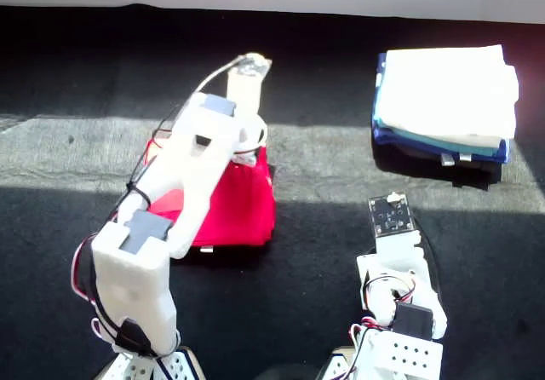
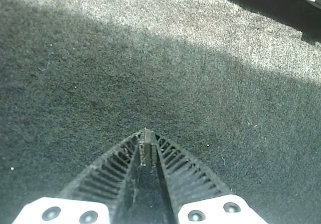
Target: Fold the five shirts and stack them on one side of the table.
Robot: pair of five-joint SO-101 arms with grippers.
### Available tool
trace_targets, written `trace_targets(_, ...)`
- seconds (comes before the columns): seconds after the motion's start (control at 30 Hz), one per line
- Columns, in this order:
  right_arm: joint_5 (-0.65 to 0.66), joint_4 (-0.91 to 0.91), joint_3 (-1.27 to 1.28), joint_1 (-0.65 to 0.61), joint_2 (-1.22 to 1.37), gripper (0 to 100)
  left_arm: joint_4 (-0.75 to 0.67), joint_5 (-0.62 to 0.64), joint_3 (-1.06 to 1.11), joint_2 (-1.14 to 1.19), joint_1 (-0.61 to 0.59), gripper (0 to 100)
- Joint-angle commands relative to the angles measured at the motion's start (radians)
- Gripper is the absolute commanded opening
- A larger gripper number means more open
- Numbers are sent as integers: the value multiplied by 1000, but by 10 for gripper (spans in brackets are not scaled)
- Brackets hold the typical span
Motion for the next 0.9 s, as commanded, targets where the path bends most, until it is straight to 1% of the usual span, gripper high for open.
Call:
trace_targets(0.0, 0, 2, 125, 8, -15, 12, 6, 3, -27, -84, -84, 10)
trace_targets(0.2, 0, 2, 125, 8, -16, 12, 11, 0, -10, -82, -223, 10)
trace_targets(0.3, 0, 2, 125, 8, -16, 12, -12, -2, 42, -82, -249, 10)
trace_targets(0.47, 0, 2, 125, 8, -16, 12, -117, -2, 91, -84, -308, 10)
trace_targets(0.67, 0, 4, 125, 8, -16, 12, -147, -3, 101, -82, -407, 10)
trace_targets(0.87, 0, 5, 124, 13, -16, 12, -203, -3, 154, -82, -432, 10)
